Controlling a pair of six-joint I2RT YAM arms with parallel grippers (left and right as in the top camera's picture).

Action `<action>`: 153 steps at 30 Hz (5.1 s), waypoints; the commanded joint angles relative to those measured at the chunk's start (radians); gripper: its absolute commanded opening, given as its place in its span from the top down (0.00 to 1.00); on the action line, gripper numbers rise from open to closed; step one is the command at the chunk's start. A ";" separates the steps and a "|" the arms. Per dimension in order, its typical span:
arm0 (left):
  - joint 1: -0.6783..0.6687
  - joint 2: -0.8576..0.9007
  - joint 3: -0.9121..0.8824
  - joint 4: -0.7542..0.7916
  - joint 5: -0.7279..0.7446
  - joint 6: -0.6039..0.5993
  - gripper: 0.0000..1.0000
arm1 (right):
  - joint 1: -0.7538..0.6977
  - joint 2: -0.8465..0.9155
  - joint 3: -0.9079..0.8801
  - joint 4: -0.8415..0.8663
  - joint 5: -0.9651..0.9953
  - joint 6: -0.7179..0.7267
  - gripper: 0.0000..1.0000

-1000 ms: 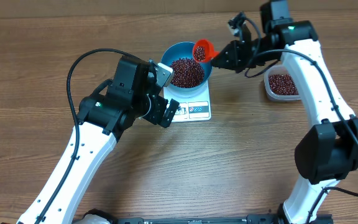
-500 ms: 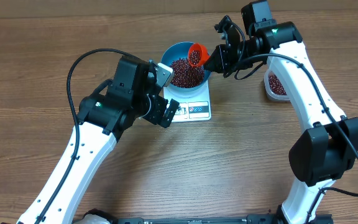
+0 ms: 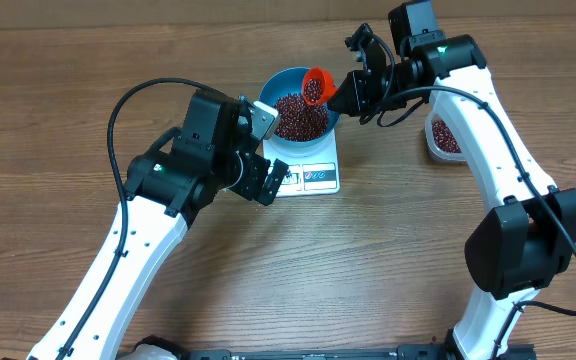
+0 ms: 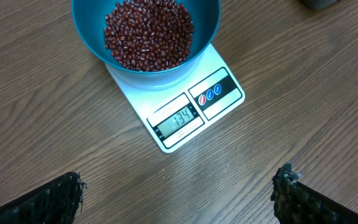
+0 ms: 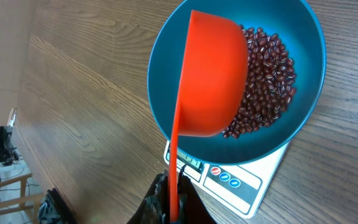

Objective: Scoop item into bowl and weigh 150g on scale
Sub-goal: 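Tilt the red scoop with the right gripper to pour beans into the bowl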

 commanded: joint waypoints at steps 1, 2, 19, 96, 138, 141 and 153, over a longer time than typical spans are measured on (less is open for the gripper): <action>0.000 -0.006 -0.002 0.003 -0.006 -0.013 0.00 | 0.004 -0.042 0.033 0.007 0.003 0.003 0.96; 0.000 -0.006 -0.002 0.003 -0.006 -0.013 0.00 | 0.004 -0.042 0.033 0.007 0.003 0.003 0.96; 0.000 -0.006 -0.002 0.004 -0.006 -0.013 0.00 | 0.004 -0.042 0.033 0.006 0.109 0.003 0.96; 0.000 -0.006 -0.002 0.004 -0.006 -0.013 0.00 | 0.249 -0.042 0.033 0.029 0.667 -0.128 0.96; 0.000 -0.006 -0.002 0.004 -0.006 -0.013 0.00 | 0.154 -0.042 0.033 0.029 0.304 -0.158 0.96; 0.000 -0.006 -0.002 0.004 -0.006 -0.013 0.00 | 0.134 -0.042 0.033 0.026 0.257 -0.158 0.96; 0.000 -0.006 -0.002 0.004 -0.006 -0.013 0.00 | 0.122 -0.042 0.033 0.008 0.274 -0.158 0.96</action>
